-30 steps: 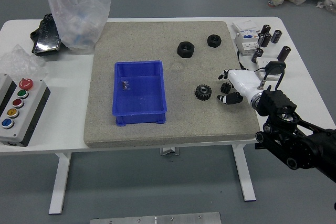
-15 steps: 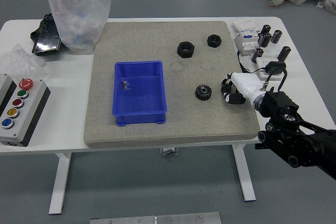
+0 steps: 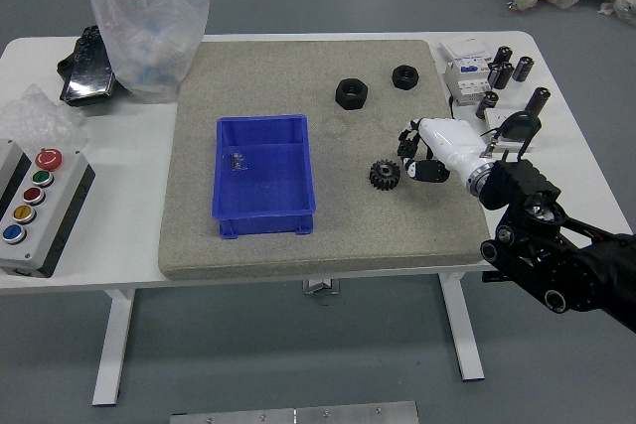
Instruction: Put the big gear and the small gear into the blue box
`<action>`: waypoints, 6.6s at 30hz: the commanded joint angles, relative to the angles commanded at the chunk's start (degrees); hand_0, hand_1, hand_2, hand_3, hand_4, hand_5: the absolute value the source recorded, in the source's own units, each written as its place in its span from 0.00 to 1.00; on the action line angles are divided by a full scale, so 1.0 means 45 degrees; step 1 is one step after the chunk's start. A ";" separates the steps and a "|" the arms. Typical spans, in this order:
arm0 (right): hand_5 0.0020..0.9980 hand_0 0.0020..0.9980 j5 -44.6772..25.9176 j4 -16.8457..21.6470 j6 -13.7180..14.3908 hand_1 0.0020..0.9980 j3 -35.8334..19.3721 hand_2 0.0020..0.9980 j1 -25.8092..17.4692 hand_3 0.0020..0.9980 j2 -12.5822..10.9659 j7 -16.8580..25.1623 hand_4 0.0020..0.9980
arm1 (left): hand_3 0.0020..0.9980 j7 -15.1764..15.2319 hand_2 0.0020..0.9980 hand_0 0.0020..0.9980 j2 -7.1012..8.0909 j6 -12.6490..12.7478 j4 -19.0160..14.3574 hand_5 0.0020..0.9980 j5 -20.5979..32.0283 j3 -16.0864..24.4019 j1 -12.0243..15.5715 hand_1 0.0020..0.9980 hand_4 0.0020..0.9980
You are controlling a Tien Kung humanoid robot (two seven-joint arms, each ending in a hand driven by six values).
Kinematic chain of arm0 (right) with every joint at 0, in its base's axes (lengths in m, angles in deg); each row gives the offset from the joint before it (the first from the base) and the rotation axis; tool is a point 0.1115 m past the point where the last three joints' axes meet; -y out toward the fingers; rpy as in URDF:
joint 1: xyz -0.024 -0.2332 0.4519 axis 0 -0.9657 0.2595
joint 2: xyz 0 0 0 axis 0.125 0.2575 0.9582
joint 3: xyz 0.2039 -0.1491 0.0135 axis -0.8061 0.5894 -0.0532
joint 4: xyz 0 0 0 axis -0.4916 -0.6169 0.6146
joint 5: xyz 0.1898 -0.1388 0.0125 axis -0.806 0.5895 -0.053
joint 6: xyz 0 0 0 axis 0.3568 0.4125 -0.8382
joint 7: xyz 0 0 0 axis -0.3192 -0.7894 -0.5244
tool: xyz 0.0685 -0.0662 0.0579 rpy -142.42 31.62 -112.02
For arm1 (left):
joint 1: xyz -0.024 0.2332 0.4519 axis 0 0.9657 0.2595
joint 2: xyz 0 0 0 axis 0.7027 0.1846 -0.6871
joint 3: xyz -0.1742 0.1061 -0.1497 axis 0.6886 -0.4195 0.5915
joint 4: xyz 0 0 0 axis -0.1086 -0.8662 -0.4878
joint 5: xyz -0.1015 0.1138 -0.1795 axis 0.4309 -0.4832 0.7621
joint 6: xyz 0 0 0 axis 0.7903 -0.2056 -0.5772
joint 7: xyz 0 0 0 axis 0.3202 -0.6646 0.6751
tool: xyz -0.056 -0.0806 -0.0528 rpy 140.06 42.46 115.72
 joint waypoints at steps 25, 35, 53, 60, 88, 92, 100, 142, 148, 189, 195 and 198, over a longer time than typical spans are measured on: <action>0.28 0.37 0.1230 0.0605 -0.0962 0.71 0.3712 0.81 0.2293 0.77 0.2542 -0.0706 0.70 | 0.67 -0.0449 0.62 0.67 0.0066 -0.0283 -0.0008 0.37 -0.1360 0.1201 0.0013 0.65 0.74; 0.45 0.37 0.0968 0.0730 -0.0959 0.73 0.3327 0.83 0.2196 0.84 0.2400 -0.0578 0.90 | 0.67 -0.0443 0.62 0.67 0.0054 -0.0283 -0.0023 0.37 -0.1283 0.1137 0.0005 0.65 0.74; 0.41 0.33 -0.0027 -0.0094 -0.0465 0.65 -0.0017 0.77 0.0305 0.79 0.0029 -0.0383 0.87 | 0.67 -0.0415 0.62 0.67 0.0016 -0.0227 0.0001 0.37 -0.1151 0.1093 0.0049 0.64 0.74; 0.43 0.33 -0.0391 -0.0533 -0.0616 0.65 0.0646 0.77 0.0065 0.79 0.0168 -0.0370 0.88 | 0.67 -0.0372 0.62 0.67 -0.0005 -0.0209 0.0009 0.37 -0.1088 0.1014 0.0045 0.64 0.74; 0.00 0.26 -0.1122 -0.1223 0.0355 0.43 0.2374 0.41 0.0487 0.51 0.0727 -0.0188 0.40 | 0.67 -0.0301 0.62 0.67 -0.0043 -0.0291 -0.0049 0.37 -0.1088 0.0979 -0.0017 0.64 0.73; 0.00 0.26 -0.0860 -0.0861 0.0518 0.43 0.2367 0.41 0.0598 0.51 0.0654 -0.0117 0.40 | 0.67 -0.0311 0.62 0.67 -0.0038 -0.0299 -0.0045 0.37 -0.1140 0.1040 0.0000 0.64 0.73; 0.00 0.27 0.0190 0.0993 0.0417 0.45 0.2382 0.40 0.1452 0.52 0.1070 -0.0300 0.42 | 0.67 -0.0435 0.62 0.67 -0.0080 -0.0376 -0.0041 0.38 -0.1472 0.1352 0.0045 0.64 0.74; 0.46 0.37 -0.0767 0.2219 0.0331 0.68 0.2149 0.74 0.1788 0.74 0.2077 0.0024 0.86 | 0.68 -0.0649 0.63 0.67 -0.0108 -0.0512 -0.0097 0.41 -0.1947 0.1765 0.0060 0.64 0.75; 0.45 0.41 -0.1862 0.3080 0.0835 0.68 -0.0042 0.73 0.0451 0.72 0.0982 0.0723 0.84 | 0.68 -0.0635 0.62 0.67 -0.0137 -0.0471 -0.0070 0.41 -0.1884 0.1766 0.0153 0.64 0.75; 0.53 0.63 -1.0610 0.4151 -0.0765 0.68 -0.9742 0.72 -0.5860 0.70 -0.0971 0.4734 0.87 | 0.67 -0.0457 0.62 0.67 0.0138 -0.0381 0.0084 0.40 -0.2006 0.1879 0.0044 0.64 0.75; 0.54 0.62 -1.0826 0.4147 -0.0831 0.68 -0.9870 0.72 -0.5939 0.70 -0.0968 0.4859 0.87 | 0.67 -0.0460 0.62 0.67 0.0162 -0.0388 0.0081 0.40 -0.2023 0.1882 0.0062 0.64 0.75; 0.56 0.62 -1.0911 0.4146 -0.0864 0.68 -0.9883 0.72 -0.5947 0.70 -0.0949 0.4904 0.86 | 0.67 -0.0447 0.62 0.67 0.0135 -0.0362 0.0075 0.40 -0.1891 0.1808 0.0075 0.64 0.75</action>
